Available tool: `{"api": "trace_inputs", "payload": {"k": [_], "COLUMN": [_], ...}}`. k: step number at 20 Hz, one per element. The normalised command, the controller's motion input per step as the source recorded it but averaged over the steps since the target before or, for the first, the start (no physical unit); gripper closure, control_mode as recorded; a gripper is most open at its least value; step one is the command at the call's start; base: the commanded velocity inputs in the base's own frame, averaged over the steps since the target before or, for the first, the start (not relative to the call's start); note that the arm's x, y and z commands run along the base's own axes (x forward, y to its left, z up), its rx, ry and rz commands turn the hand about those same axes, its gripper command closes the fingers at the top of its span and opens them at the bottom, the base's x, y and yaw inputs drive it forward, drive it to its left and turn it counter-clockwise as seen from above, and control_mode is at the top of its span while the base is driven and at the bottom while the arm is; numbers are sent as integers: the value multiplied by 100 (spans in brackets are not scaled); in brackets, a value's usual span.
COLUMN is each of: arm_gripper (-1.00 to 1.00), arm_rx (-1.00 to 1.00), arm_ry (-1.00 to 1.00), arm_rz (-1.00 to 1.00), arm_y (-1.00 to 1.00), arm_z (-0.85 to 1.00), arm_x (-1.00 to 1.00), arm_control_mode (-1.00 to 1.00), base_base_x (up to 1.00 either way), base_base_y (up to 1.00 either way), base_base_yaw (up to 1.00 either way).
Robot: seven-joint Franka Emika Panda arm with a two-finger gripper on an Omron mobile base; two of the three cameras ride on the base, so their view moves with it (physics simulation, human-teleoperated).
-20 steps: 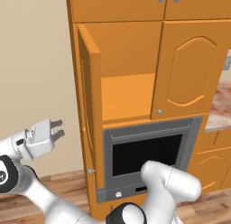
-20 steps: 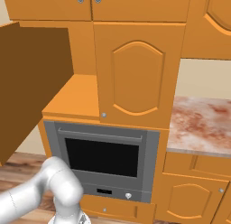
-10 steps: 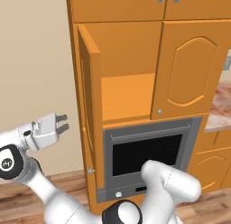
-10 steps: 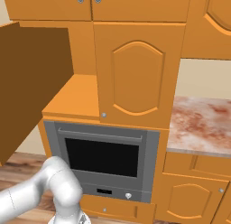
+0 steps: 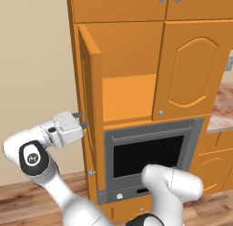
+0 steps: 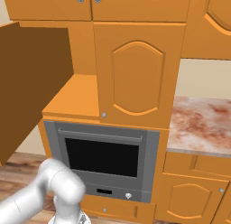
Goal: Open the cabinet. Pick the sponge and place it next to the sink. Then close the cabinet.
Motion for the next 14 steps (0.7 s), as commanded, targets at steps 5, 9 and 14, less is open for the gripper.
{"api": "trace_inputs", "payload": {"k": [5, 9, 14], "arm_gripper": [-100, -100, -100], "arm_rx": [0, 0, 0], "arm_ry": [0, 0, 0], "arm_rz": [36, 38, 37], "arm_y": [-60, -61, -66], "arm_z": [0, 0, 0], "arm_x": [0, 1, 25], "arm_control_mode": [-100, -100, -100], "base_base_x": [0, 0, 0], "base_base_y": [0, 0, 0], "base_base_yaw": [0, 0, 0]}}
